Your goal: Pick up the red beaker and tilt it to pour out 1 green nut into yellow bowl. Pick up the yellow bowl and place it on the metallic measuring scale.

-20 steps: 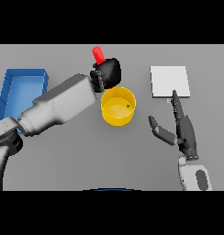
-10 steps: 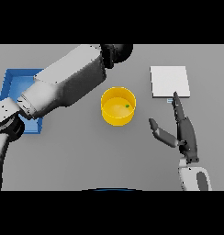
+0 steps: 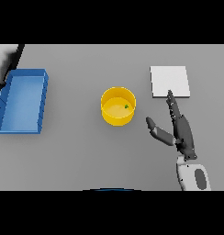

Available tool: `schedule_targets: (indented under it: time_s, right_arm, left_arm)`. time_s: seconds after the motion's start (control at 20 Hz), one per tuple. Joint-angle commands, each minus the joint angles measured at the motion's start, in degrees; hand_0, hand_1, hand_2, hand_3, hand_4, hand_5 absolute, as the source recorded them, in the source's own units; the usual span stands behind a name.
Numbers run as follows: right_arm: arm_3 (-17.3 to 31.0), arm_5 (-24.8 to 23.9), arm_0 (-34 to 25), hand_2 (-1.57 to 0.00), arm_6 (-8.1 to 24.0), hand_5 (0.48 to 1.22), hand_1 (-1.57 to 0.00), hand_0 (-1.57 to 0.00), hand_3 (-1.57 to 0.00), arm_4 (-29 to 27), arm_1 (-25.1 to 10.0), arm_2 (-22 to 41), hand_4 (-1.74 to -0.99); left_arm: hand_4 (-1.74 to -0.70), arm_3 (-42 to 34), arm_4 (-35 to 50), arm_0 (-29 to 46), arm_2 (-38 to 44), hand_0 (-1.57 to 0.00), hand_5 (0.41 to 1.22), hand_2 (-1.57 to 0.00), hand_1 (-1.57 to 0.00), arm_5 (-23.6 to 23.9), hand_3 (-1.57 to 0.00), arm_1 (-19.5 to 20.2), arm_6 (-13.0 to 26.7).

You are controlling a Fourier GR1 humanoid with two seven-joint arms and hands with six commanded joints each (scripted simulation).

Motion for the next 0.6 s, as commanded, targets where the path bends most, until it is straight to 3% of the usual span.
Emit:
schedule_targets:
  time_s: [0.0, 0.25, 0.4, 0.55]
  right_arm:
    - [-0.1, 0.0, 0.2, 0.0, -0.4, 0.578, 0.0, 0.0, 0.0, 0.0, 0.0, 0.1, -1.114]
    - [0.2, -0.4, -0.8, 0.0, 0.0, 0.606, 0.0, 0.0, 0.0, 1.5, -0.8, 0.5, -1.127]
    - [1.1, 0.0, -1.6, 0.0, 0.3, 0.626, 0.0, 0.0, 0.0, 1.4, -1.1, 0.4, -1.138]
    - [0.8, 0.8, -1.0, 0.0, -0.5, 0.64, 0.0, 0.0, 0.0, 0.8, -1.3, 0.5, -1.133]
  left_arm:
    - [-1.74, 1.9, 4.2, 0.5, 4.6, -1.57, 1.221, -1.57, -1.57, -0.4, -1.51, 1.8, 0.4]
    - [-1.74, 7.7, 18.7, 8.0, 19.3, -1.57, 1.221, -1.57, -1.57, 4.9, -1.55, 8.3, 3.2]
    - [-1.74, 7.9, 23.1, 14.9, 22.6, -1.57, 1.221, -1.57, -1.57, 11.2, -1.56, 8.8, 10.6]
    - [-1.74, 6.7, 29.7, 20.8, 27.9, -1.57, 1.221, -1.57, -1.57, 16.5, -1.57, 9.3, 13.7]
